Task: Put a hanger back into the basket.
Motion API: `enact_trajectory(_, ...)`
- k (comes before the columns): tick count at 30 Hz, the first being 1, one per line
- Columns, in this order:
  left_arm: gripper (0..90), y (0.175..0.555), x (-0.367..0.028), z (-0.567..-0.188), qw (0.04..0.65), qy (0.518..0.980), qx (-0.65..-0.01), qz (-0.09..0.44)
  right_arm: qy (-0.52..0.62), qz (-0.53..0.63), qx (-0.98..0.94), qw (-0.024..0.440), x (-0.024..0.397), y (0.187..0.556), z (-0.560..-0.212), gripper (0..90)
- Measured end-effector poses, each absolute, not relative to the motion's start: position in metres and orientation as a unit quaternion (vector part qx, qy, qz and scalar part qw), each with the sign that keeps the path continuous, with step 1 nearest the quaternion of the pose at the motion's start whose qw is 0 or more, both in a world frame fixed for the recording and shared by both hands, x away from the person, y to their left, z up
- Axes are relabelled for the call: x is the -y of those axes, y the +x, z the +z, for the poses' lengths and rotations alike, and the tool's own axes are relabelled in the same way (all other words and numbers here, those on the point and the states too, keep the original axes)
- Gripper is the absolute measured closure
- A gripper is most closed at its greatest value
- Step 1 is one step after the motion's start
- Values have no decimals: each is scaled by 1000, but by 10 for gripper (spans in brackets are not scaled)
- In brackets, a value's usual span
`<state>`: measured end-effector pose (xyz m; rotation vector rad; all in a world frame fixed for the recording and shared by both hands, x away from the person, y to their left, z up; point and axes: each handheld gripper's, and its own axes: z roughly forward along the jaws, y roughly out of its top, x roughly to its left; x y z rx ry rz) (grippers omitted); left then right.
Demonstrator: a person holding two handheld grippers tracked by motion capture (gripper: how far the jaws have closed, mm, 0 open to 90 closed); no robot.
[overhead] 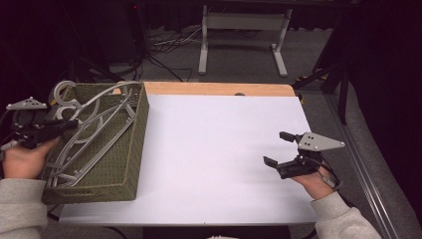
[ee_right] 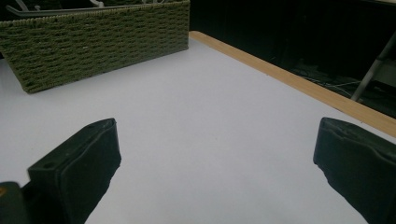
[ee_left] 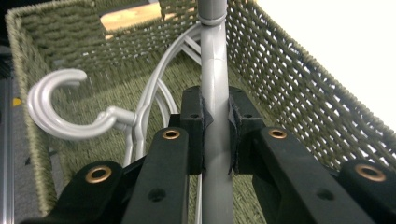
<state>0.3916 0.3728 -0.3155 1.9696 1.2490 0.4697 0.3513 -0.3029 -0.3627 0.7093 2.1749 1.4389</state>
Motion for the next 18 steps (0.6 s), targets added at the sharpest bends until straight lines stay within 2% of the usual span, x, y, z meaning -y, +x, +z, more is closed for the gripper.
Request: enact_trajectory(18, 785, 394, -369, -338, 352, 777, -503, 138, 256, 517, -787, 218, 303, 351, -363, 13)
